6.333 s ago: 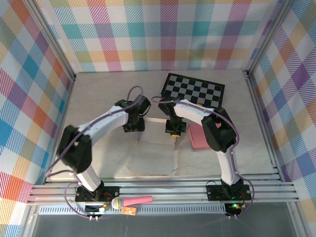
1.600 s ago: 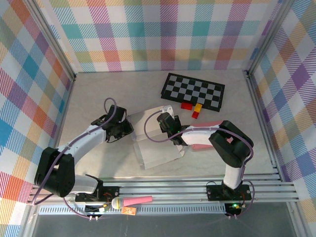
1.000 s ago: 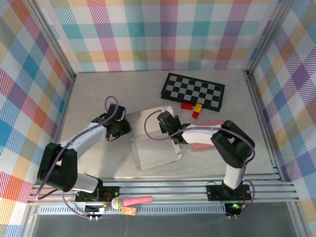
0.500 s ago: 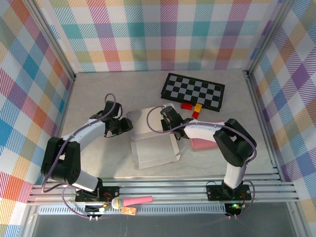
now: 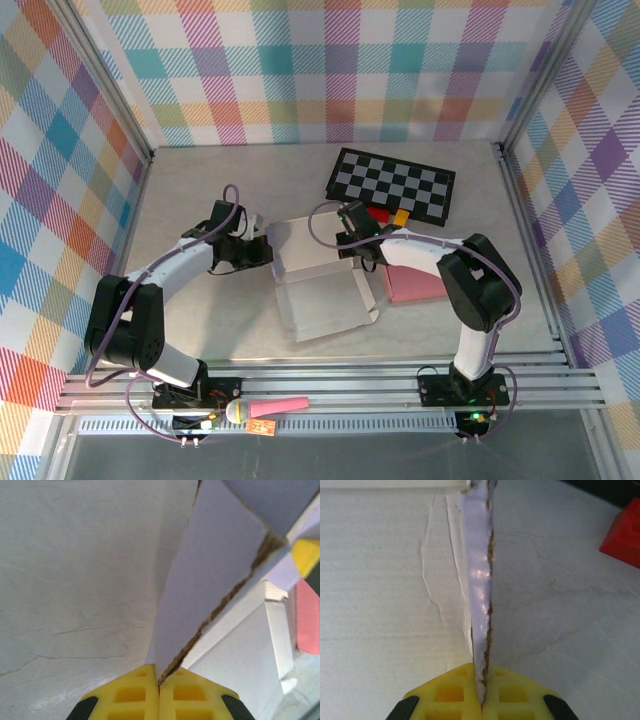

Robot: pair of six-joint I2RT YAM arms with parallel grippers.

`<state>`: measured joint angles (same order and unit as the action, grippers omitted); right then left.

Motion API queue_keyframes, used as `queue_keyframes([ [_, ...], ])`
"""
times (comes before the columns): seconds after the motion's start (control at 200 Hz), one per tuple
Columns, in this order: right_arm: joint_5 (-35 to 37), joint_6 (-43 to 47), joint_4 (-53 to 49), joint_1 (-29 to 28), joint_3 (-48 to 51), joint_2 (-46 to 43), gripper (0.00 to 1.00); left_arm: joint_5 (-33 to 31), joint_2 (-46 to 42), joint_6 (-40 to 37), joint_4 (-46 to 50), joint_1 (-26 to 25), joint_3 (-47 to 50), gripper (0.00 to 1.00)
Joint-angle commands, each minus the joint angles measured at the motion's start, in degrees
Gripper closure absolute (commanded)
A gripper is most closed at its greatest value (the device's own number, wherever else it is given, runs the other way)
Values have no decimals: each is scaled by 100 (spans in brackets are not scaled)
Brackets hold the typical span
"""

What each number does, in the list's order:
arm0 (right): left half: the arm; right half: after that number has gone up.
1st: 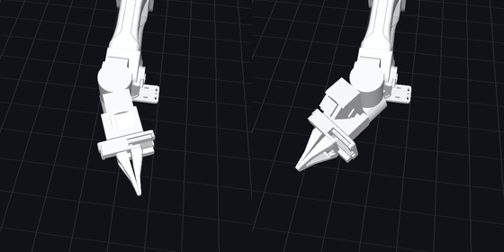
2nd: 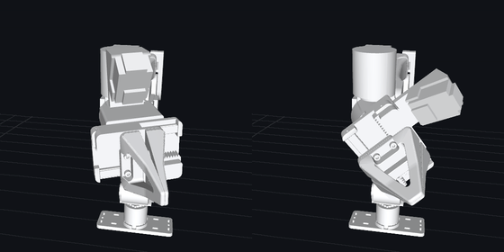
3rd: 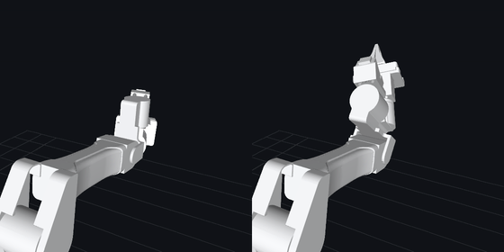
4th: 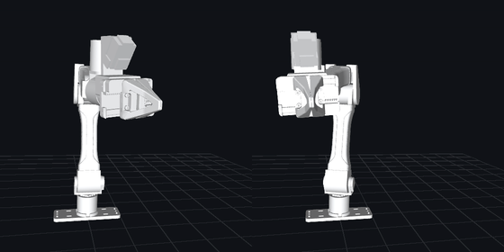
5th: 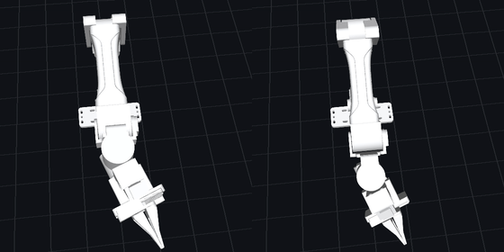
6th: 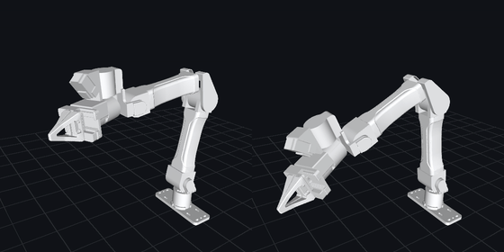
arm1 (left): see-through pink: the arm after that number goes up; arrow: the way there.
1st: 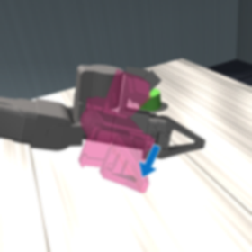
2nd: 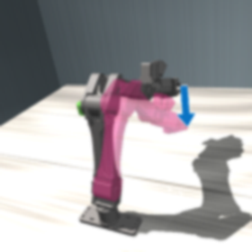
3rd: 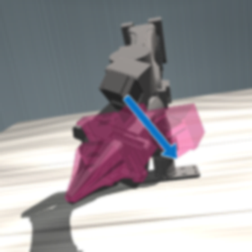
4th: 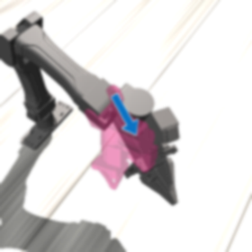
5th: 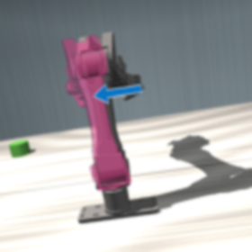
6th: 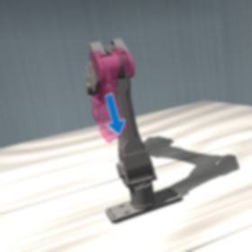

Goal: Fold the paper box

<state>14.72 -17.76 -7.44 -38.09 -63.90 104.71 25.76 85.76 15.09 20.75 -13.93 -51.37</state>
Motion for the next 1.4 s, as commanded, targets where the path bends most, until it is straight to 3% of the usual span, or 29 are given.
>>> queue_keyframes([
  [0.0,-407,-69,-492,12,-233,300,100,842,-55,-198,-283,57,-102,100],
  [0.325,-402,-96,-805,51,-532,420,100,1506,253,-99,-694,57,-252,100],
  [0.455,-144,-139,-1049,47,-661,384,100,1031,354,2,-210,118,-351,75],
  [0.58,193,-396,-1413,43,-819,367,100,-306,-23,920,173,64,-377,46],
  [0.67,375,-656,-1674,29,-911,349,100,-1787,-266,1704,1169,-390,-771,46],
  [0.82,492,-950,-1910,4,-1039,348,100,-3100,142,2558,2556,-1228,-1521,56],
  [1.005,413,-941,-2046,-4,-1230,506,100,-3928,1038,2190,2892,-1772,-2098,57],
  [1.16,304,-956,-2091,-1,-1278,540,100,-4531,1614,1406,2752,-2158,-2368,54],
  [1.285,175,-959,-2147,-2,-1318,616,100,-5417,1993,761,2919,-2517,-2614,50],
  [1.395,49,-937,-2180,13,-1332,687,100,-5721,2102,266,2673,-2702,-2510,48],
])
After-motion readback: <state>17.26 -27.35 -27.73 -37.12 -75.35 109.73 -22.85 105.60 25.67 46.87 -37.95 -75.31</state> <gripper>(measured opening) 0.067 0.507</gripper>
